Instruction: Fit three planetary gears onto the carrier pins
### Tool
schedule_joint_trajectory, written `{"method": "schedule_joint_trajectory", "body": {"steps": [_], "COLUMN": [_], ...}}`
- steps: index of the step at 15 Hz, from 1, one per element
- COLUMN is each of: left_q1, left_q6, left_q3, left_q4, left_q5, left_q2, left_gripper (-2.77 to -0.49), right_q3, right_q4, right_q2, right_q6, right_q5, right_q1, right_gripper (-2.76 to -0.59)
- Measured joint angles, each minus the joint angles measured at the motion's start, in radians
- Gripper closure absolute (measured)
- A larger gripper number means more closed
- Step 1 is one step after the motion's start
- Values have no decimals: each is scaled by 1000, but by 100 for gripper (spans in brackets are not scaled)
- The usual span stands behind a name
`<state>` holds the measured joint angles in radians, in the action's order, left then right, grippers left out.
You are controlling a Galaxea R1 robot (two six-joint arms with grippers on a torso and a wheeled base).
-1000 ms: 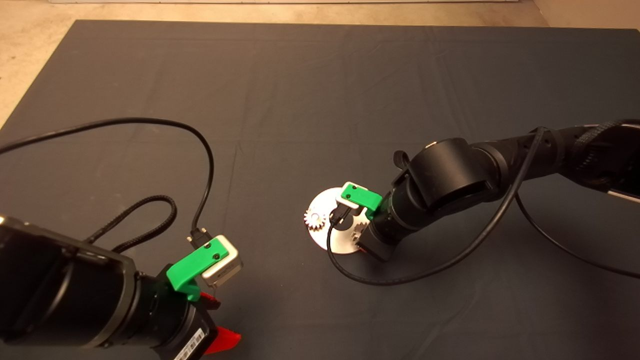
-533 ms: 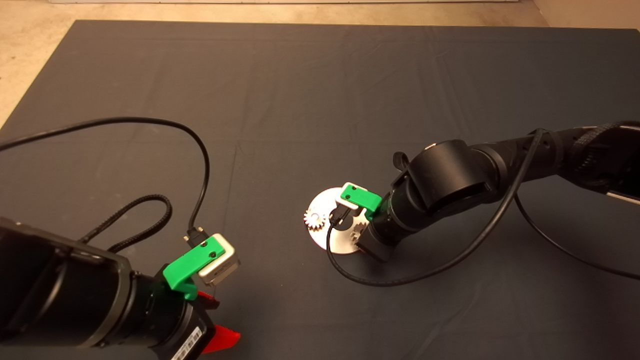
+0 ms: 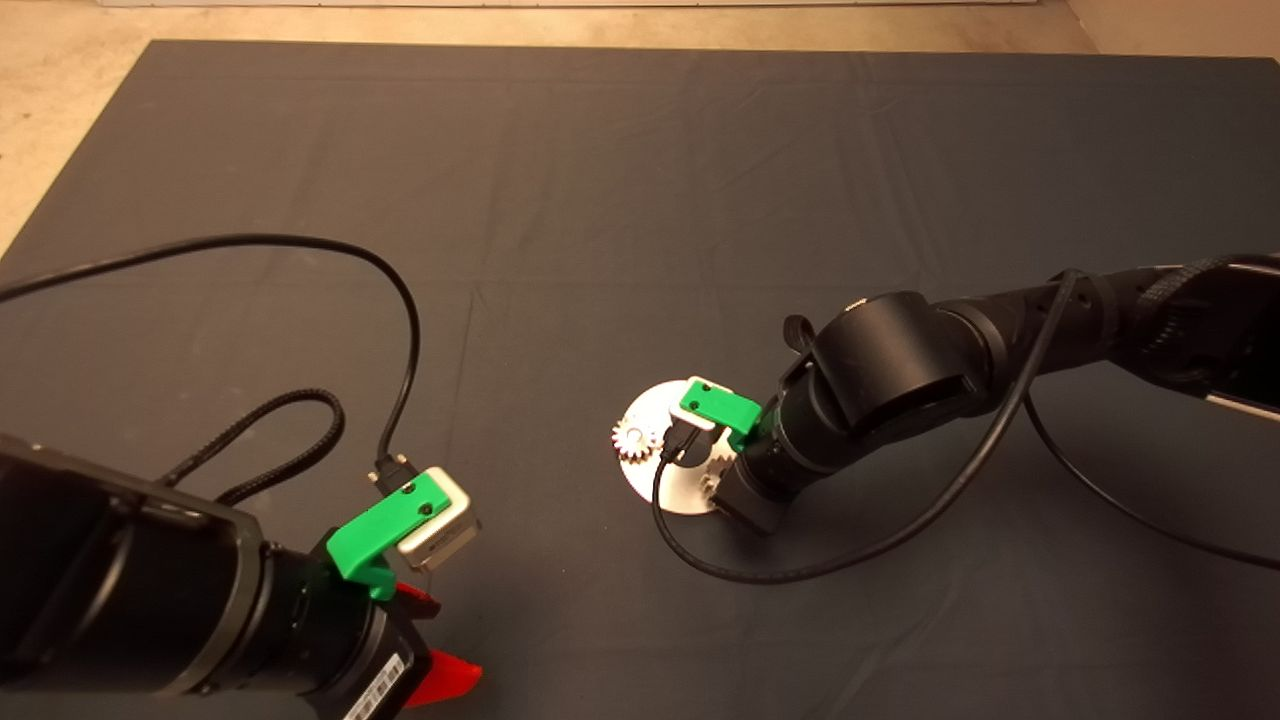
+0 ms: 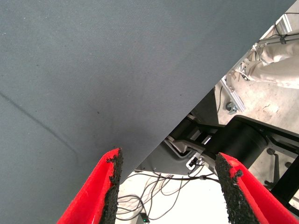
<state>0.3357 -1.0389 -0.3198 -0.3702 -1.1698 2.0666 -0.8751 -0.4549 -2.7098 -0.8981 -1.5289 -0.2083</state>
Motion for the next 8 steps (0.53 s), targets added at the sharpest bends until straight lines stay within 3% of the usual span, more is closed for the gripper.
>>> {"method": "schedule_joint_trajectory", "body": {"steps": [8], "left_q1": [0], "left_q6": [0], "left_q3": [0], "left_q4": [0], "left_q5": [2], "left_q2": [0], "left_gripper": [-133], "right_q3": [-10], "right_q4": [1], "right_q2": [0], "right_q6": [15], "right_q5": [3], "right_q1": [0], "right_gripper": [-90]}}
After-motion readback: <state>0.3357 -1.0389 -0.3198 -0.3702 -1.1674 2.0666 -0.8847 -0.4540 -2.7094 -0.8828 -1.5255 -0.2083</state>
